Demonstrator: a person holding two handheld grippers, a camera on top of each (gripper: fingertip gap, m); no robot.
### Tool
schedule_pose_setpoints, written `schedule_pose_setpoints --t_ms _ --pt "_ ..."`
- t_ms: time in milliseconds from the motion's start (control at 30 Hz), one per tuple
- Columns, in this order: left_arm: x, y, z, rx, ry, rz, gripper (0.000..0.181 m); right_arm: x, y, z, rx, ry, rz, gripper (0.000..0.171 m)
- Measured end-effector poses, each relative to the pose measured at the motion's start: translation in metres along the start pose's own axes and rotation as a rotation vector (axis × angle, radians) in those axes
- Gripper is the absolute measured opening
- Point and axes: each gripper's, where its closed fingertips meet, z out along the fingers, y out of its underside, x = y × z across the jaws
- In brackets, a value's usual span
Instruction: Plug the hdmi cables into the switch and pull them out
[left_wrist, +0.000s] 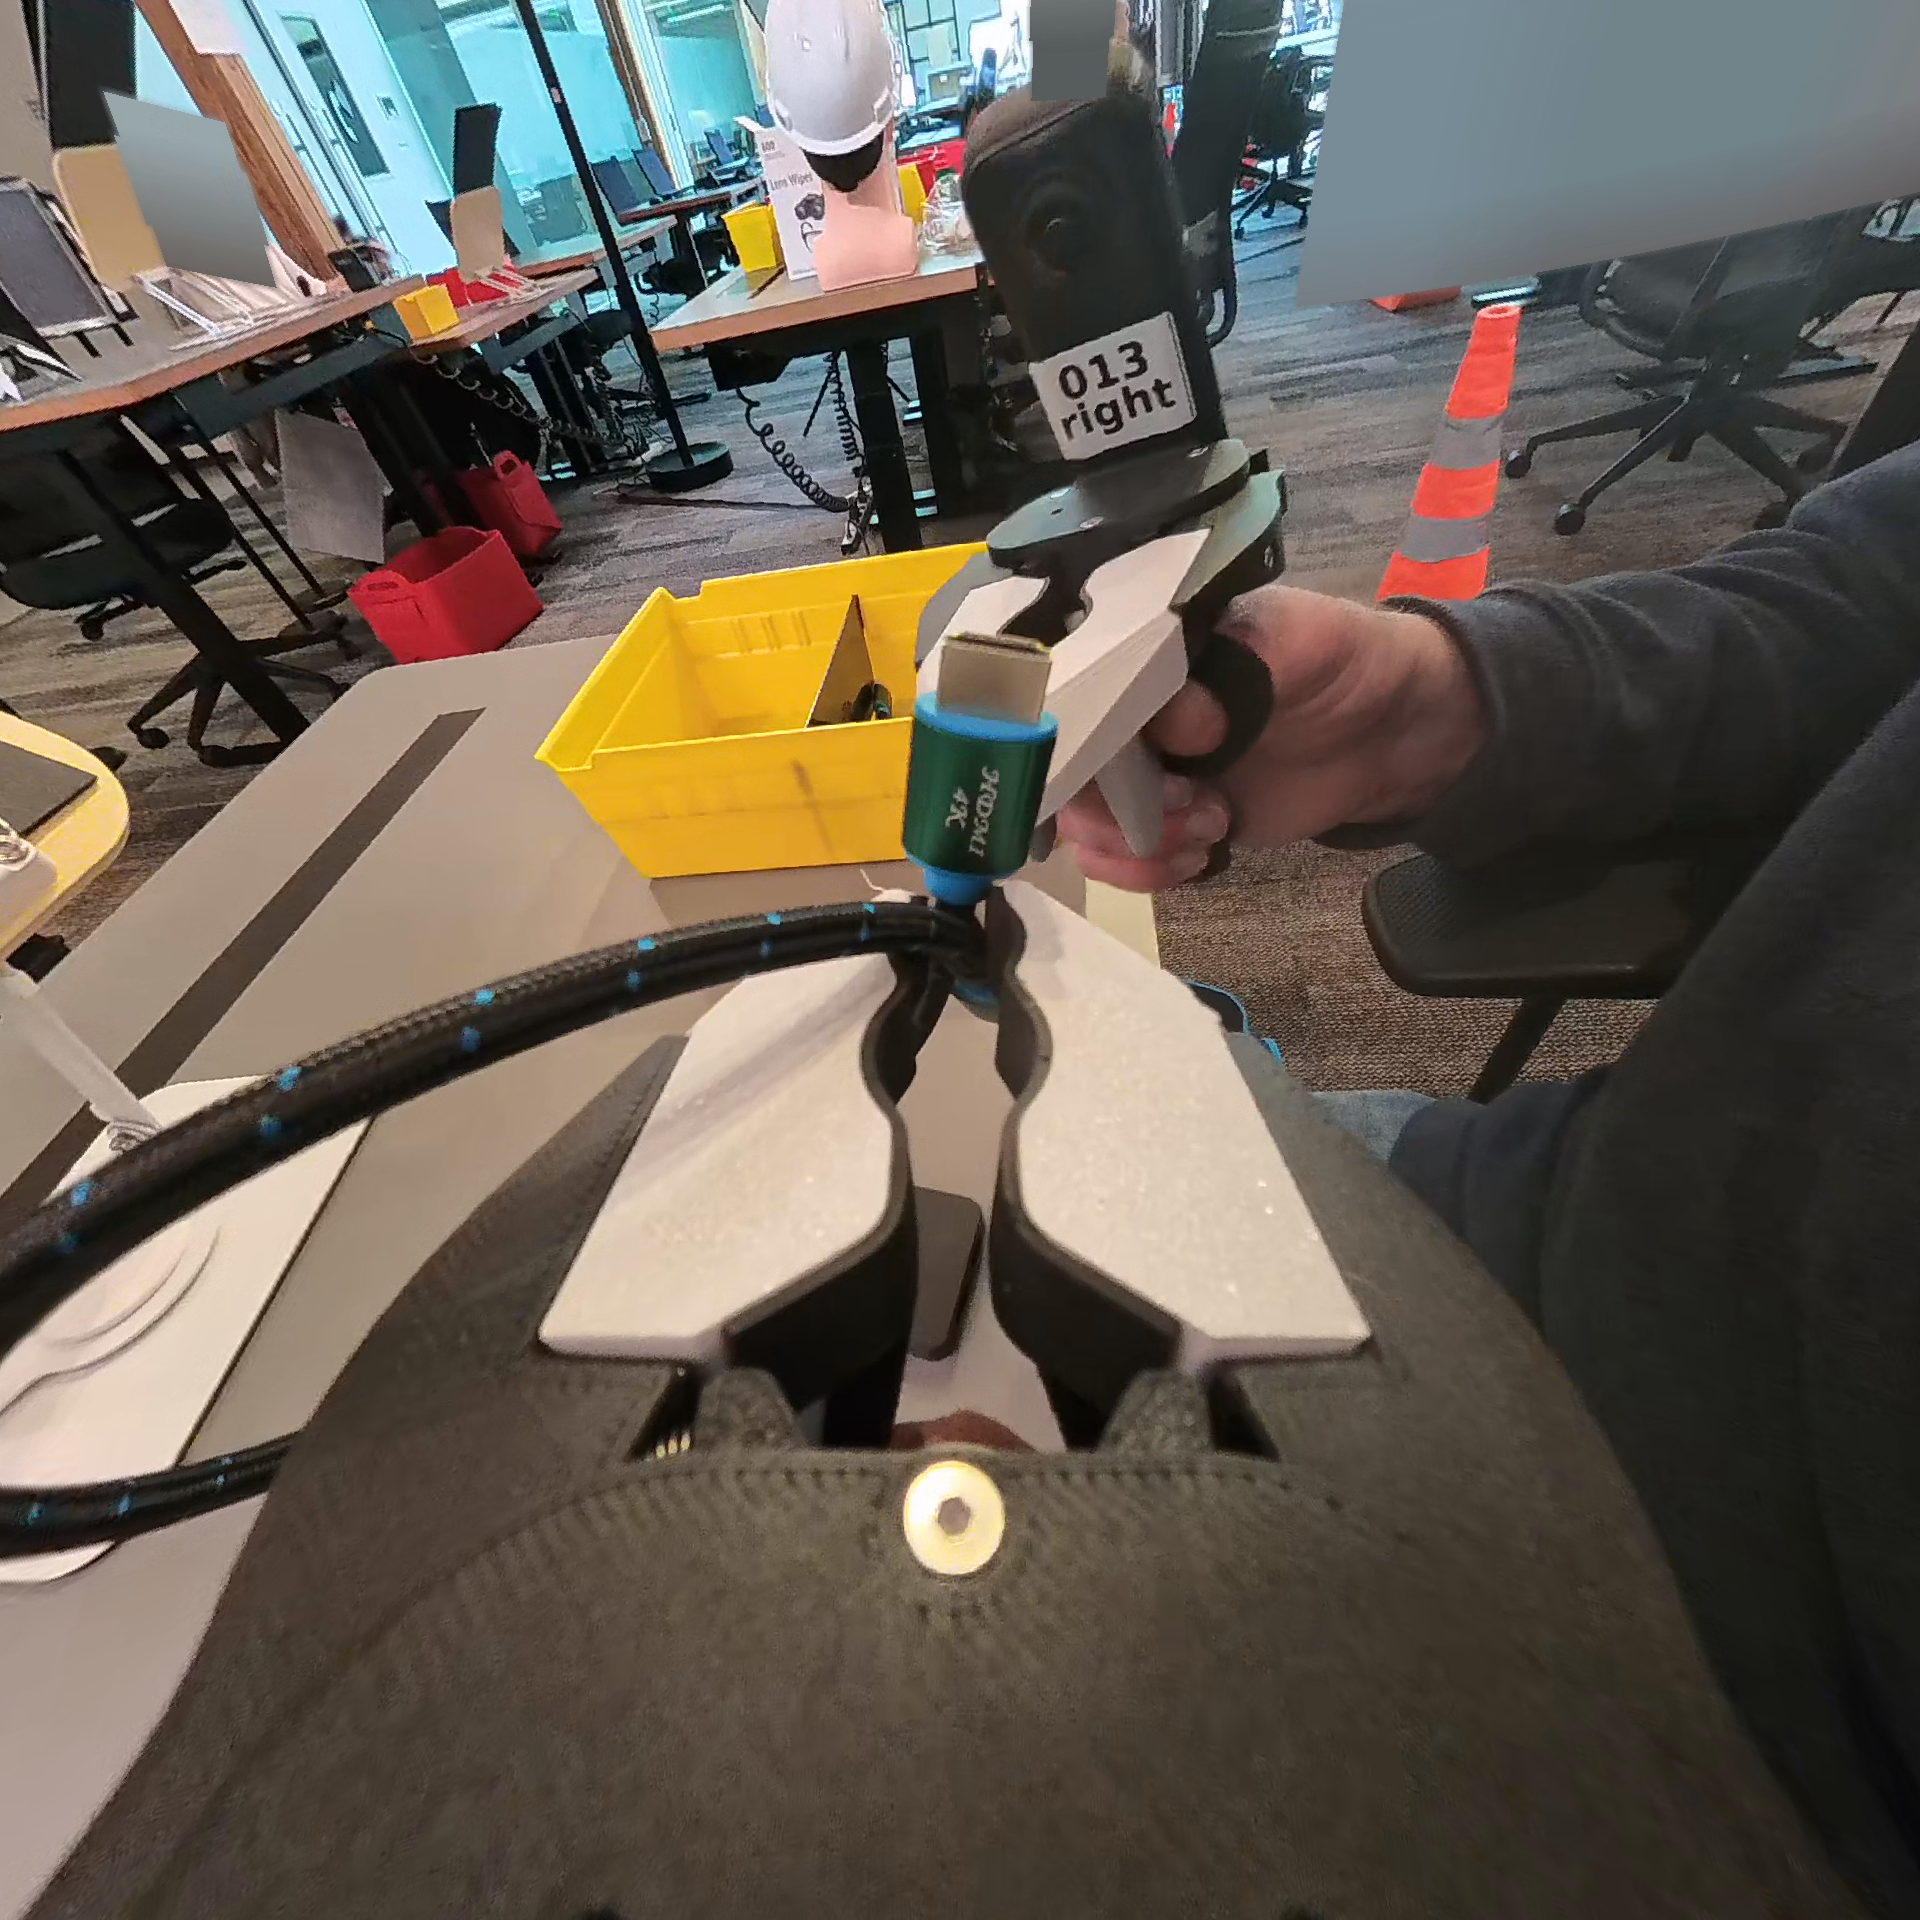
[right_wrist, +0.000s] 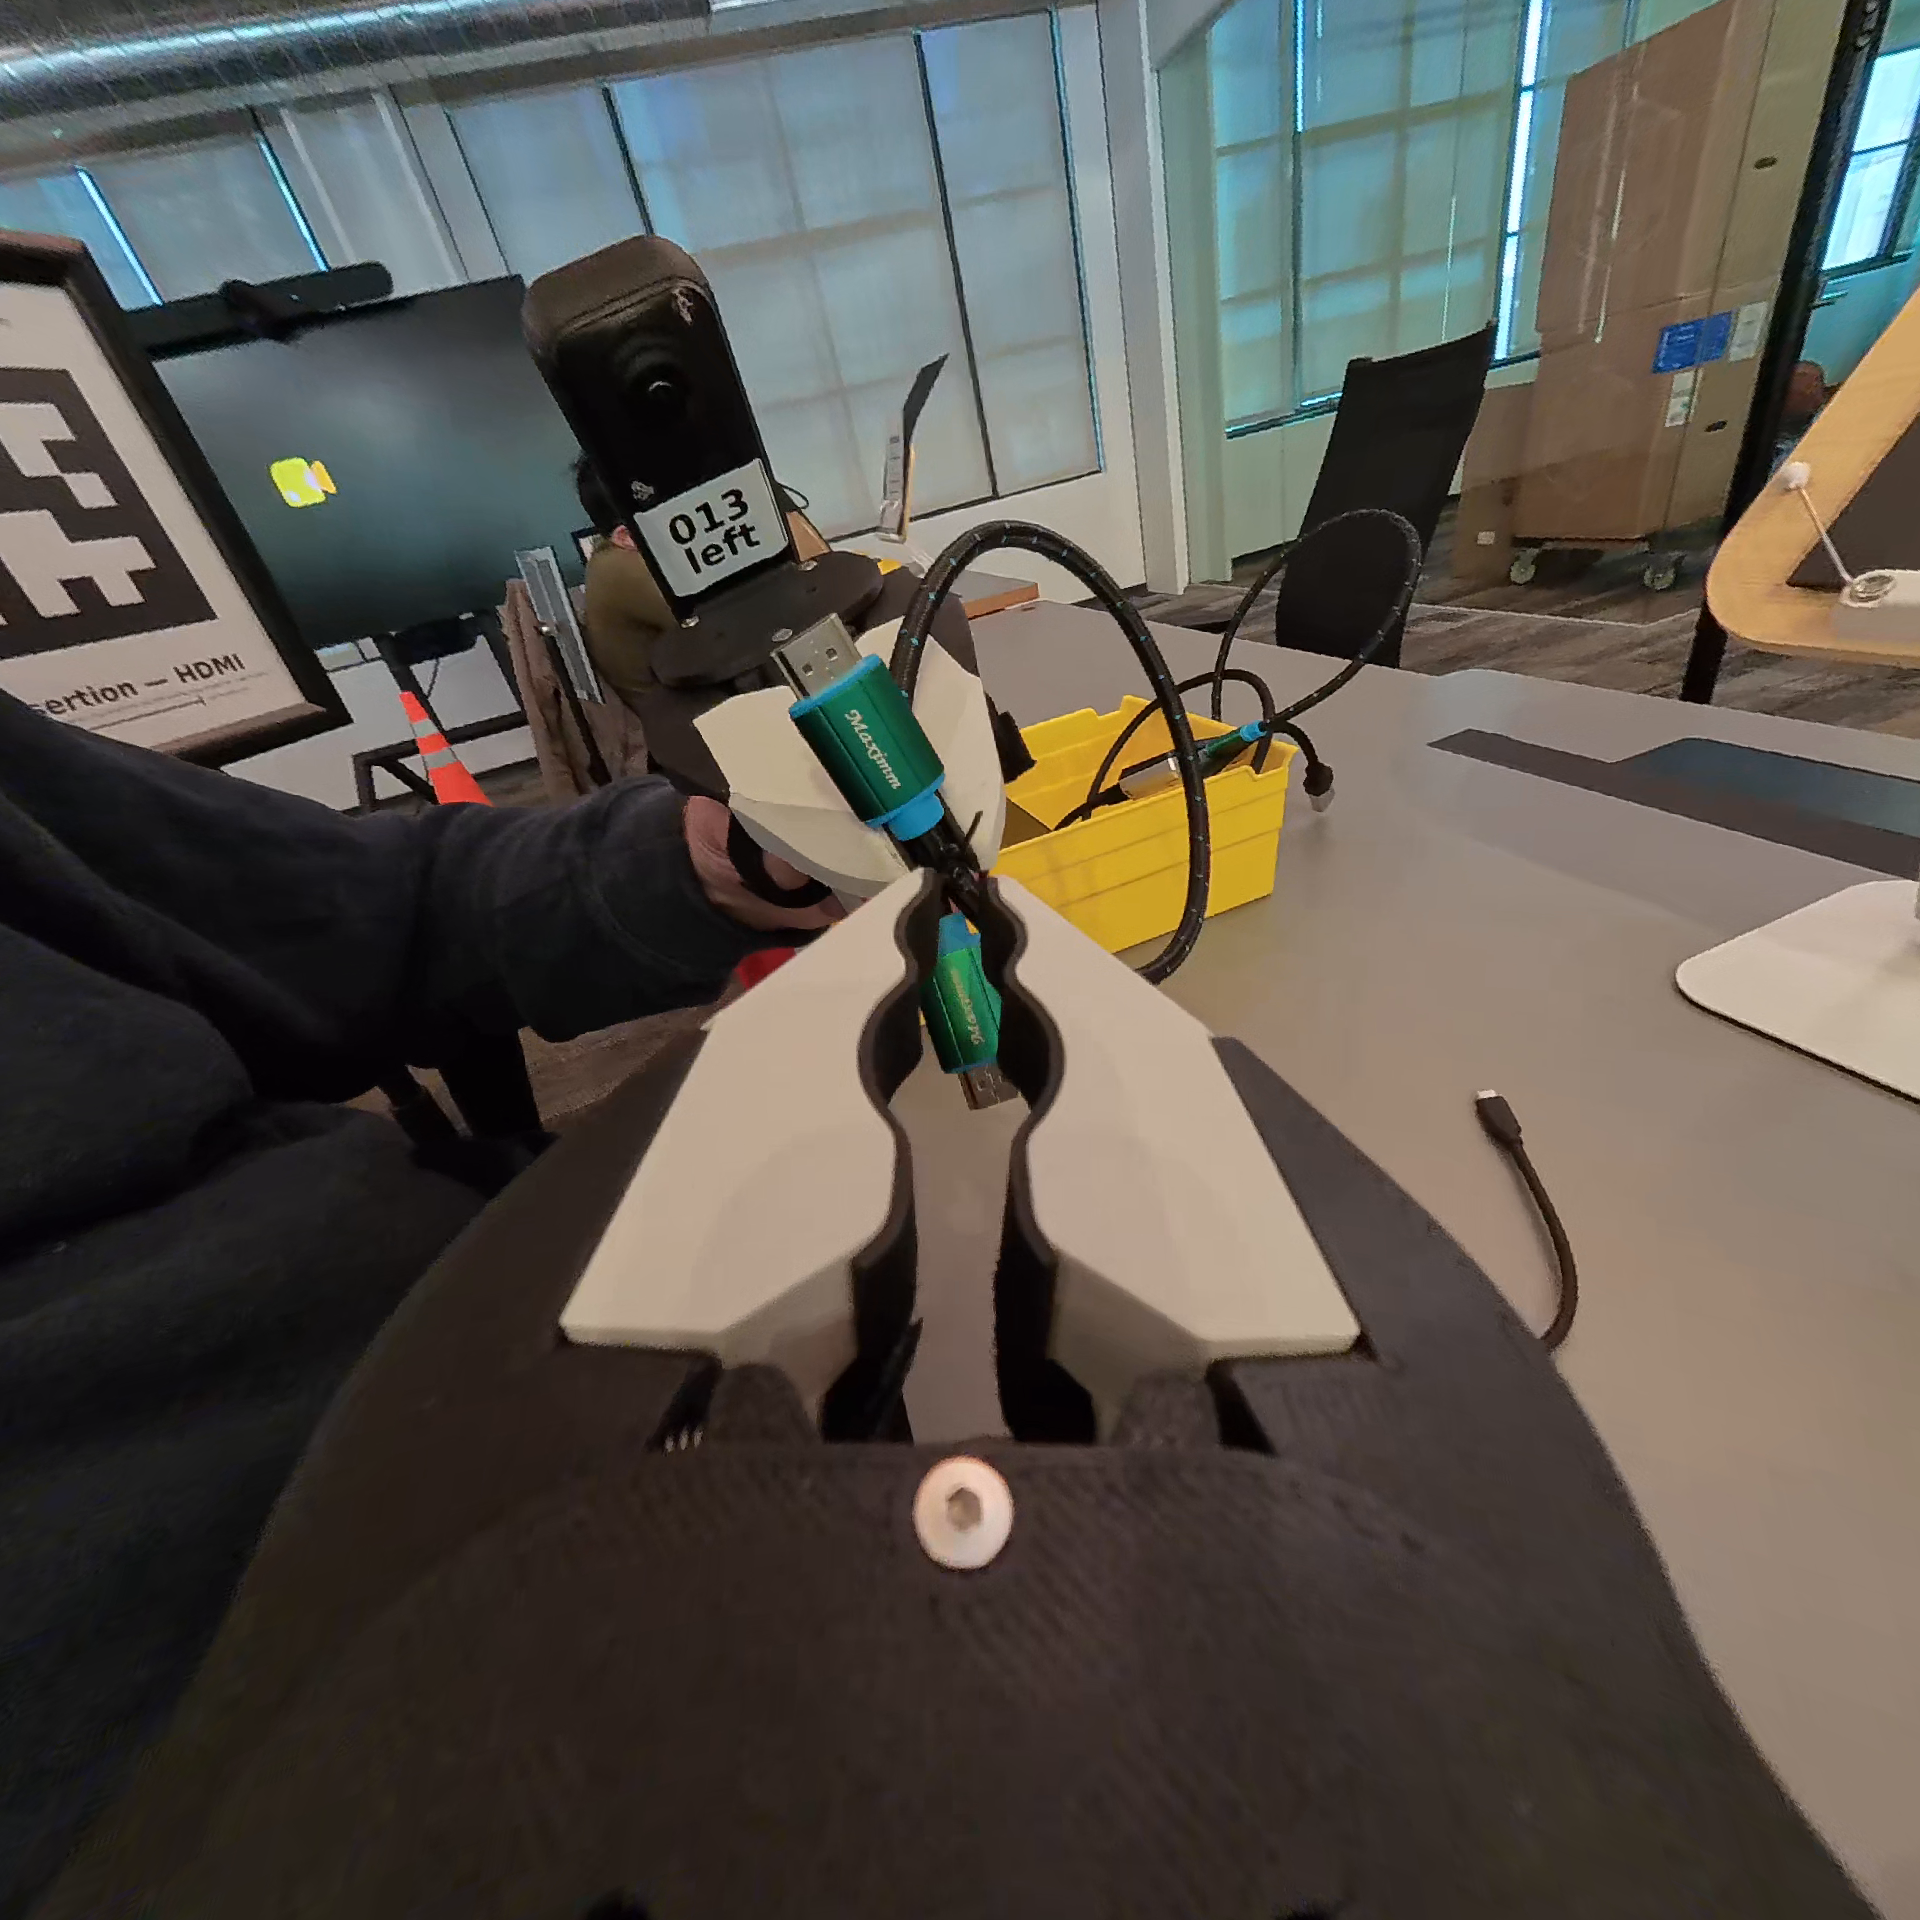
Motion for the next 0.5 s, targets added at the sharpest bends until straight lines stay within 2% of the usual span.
schedule_pose_setpoints --t_ms 500 --pt "0.0015 0.0003 0.0012 0.0 0.001 0.0 0.01 0.0019 0.0029 -0.0009 -0.017 0.018 0.005 0.0"
